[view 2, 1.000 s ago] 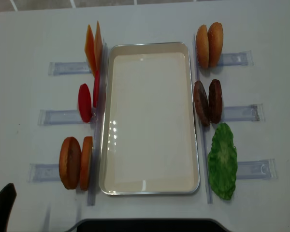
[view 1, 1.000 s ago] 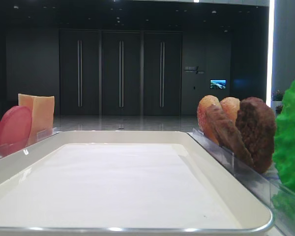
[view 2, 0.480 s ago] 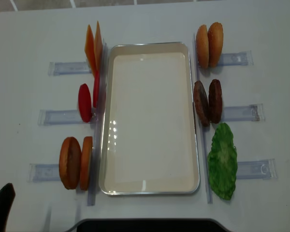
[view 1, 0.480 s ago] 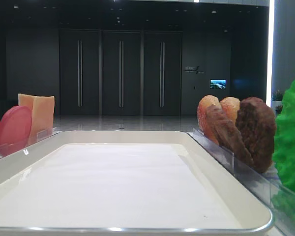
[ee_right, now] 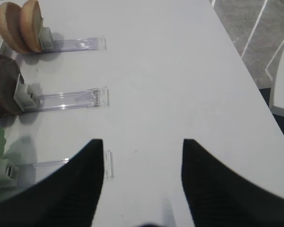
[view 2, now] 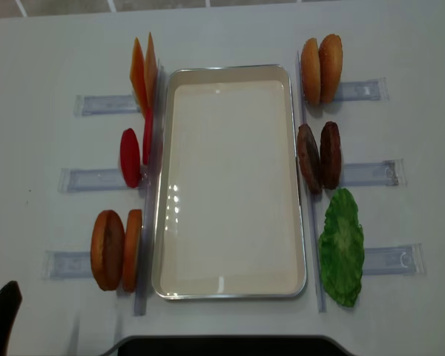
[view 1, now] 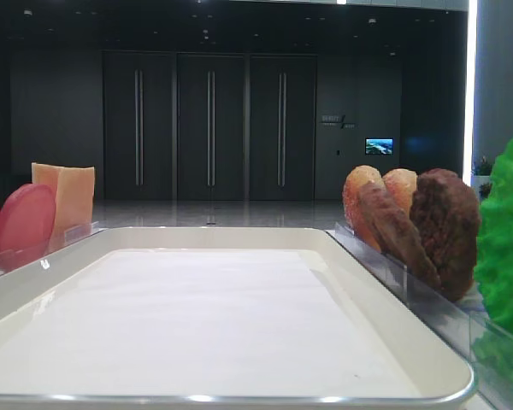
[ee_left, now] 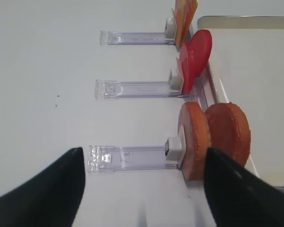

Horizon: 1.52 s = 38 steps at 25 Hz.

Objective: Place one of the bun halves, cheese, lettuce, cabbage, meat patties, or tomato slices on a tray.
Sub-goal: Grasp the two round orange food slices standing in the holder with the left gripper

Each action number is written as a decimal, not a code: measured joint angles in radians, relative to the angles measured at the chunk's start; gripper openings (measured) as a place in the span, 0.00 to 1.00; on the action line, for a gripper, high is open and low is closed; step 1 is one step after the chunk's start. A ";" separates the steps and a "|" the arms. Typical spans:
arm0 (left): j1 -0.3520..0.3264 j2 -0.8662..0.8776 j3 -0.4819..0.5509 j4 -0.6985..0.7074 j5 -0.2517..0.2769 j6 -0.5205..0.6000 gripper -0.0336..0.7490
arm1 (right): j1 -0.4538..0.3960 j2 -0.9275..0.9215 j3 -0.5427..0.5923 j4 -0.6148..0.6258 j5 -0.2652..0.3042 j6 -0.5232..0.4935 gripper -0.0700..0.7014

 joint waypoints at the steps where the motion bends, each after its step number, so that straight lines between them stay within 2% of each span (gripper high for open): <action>1: 0.000 0.000 0.000 0.000 0.000 0.000 0.76 | 0.000 0.000 0.000 0.000 0.000 0.000 0.56; 4: 0.000 0.026 -0.010 0.014 -0.001 -0.014 0.67 | 0.000 0.000 0.000 0.000 0.000 0.000 0.56; 5: 0.000 0.120 -0.031 0.028 -0.016 -0.063 0.60 | 0.000 0.000 0.000 0.000 0.000 0.000 0.56; 6: 0.000 0.192 -0.040 0.028 -0.027 -0.073 0.59 | 0.000 0.000 0.000 0.000 0.000 0.000 0.56; 8: 0.000 0.259 -0.052 0.024 -0.039 -0.080 0.58 | 0.000 0.000 0.000 0.000 0.000 0.000 0.56; 11: 0.000 0.521 -0.103 0.007 -0.060 -0.090 0.57 | 0.000 0.000 0.000 0.000 0.000 0.000 0.56; 15: 0.000 0.804 -0.215 0.003 -0.062 -0.084 0.62 | 0.000 0.000 0.000 0.000 0.000 0.000 0.56; 21: 0.000 1.029 -0.331 0.014 -0.070 -0.114 0.62 | 0.000 0.000 0.000 0.000 0.000 0.000 0.56; 26: -0.012 1.153 -0.348 -0.050 -0.047 -0.120 0.58 | 0.000 0.000 0.000 0.000 0.000 0.000 0.56; 28: -0.068 1.166 -0.348 -0.054 -0.051 -0.151 0.55 | 0.000 0.000 0.000 0.000 0.000 0.000 0.56; 30: -0.166 1.166 -0.350 -0.023 -0.054 -0.227 0.52 | 0.000 0.000 0.000 0.000 0.000 0.000 0.56; 33: -0.321 1.166 -0.350 0.032 -0.056 -0.389 0.51 | 0.000 0.000 0.000 0.000 0.000 0.000 0.56; 38: -0.530 1.166 -0.350 0.104 -0.086 -0.631 0.50 | 0.000 0.000 0.000 0.000 0.000 0.000 0.56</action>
